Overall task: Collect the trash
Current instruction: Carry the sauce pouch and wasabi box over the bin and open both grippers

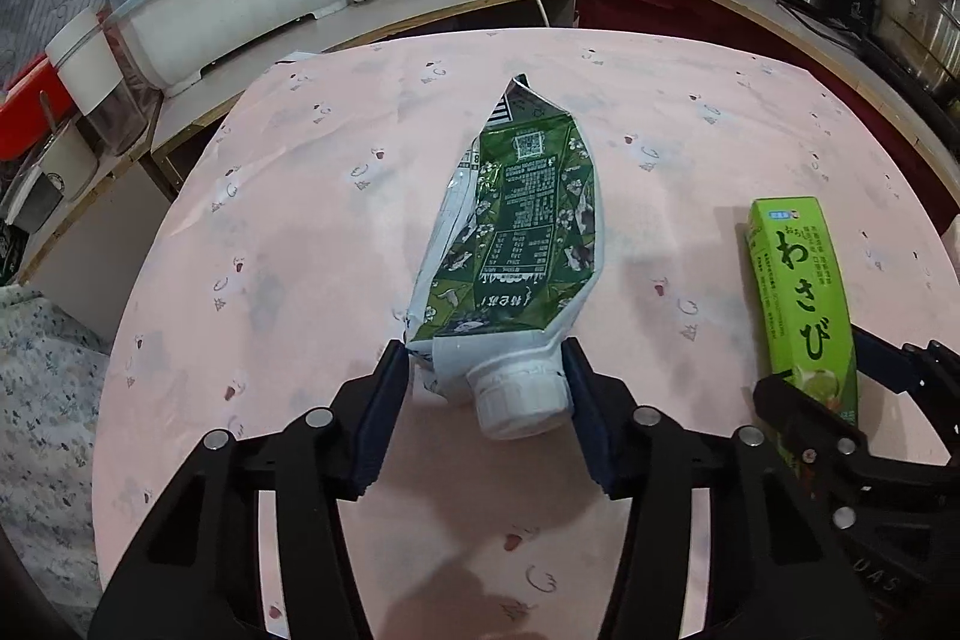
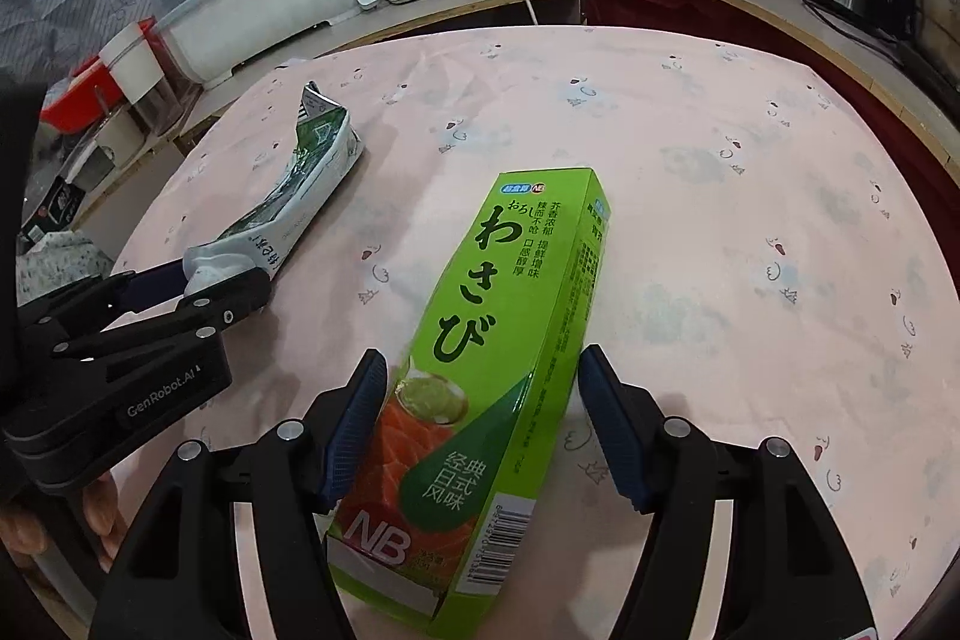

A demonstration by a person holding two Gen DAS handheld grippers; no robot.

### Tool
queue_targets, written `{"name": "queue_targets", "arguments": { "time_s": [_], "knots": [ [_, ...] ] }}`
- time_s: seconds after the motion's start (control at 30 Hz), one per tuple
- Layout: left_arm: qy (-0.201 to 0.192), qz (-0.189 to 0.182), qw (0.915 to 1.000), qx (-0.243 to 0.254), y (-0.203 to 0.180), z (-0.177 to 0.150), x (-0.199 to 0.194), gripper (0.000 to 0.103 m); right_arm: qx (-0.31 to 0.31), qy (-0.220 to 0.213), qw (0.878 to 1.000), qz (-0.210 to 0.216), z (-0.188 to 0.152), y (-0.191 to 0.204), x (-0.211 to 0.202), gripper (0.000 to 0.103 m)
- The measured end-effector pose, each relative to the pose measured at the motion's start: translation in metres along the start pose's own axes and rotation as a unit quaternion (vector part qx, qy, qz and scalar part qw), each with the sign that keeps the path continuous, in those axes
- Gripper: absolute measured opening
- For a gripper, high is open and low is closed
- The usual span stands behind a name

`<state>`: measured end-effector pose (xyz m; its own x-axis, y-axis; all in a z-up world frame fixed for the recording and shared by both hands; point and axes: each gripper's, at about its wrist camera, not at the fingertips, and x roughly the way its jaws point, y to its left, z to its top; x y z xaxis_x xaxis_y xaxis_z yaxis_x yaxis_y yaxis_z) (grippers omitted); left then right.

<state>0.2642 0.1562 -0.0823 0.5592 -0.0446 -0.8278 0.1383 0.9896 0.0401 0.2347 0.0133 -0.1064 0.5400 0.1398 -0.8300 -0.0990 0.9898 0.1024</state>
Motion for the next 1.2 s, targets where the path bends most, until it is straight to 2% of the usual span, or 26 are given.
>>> {"name": "queue_targets", "arguments": {
  "time_s": [0.13,0.33,0.37,0.4,0.5,0.83,1.2],
  "knots": [
    [0.001,-0.008,1.0,-0.004,-0.019,-0.01,-0.01,0.049,-0.002,-0.005,1.0,-0.009,-0.009,-0.006,-0.008,0.057],
    [0.004,-0.023,0.9996,-0.014,-0.049,-0.027,-0.026,0.049,0.032,-0.01,0.999,-0.013,-0.023,-0.037,-0.025,0.055],
    [0.004,-0.023,0.9996,-0.015,-0.053,-0.029,-0.028,0.048,0.04,-0.011,0.999,-0.013,-0.025,-0.044,-0.029,0.055],
    [0.005,-0.026,0.9995,-0.017,-0.058,-0.031,-0.031,0.039,0.047,-0.012,0.999,-0.013,-0.028,-0.049,-0.032,0.055],
    [0.01,-0.04,0.9989,-0.024,-0.073,-0.034,-0.037,0.039,0.066,-0.018,0.998,-0.016,-0.034,-0.068,-0.044,0.054],
    [-0.002,-0.072,0.9974,0.002,-0.135,-0.032,-0.066,0.039,0.119,-0.057,0.991,-0.029,-0.051,-0.13,-0.093,0.054],
    [-0.02,-0.103,0.9927,0.06,-0.214,-0.027,-0.092,0.037,0.178,-0.103,0.977,-0.048,-0.069,-0.202,-0.142,0.054]
  ]
}}
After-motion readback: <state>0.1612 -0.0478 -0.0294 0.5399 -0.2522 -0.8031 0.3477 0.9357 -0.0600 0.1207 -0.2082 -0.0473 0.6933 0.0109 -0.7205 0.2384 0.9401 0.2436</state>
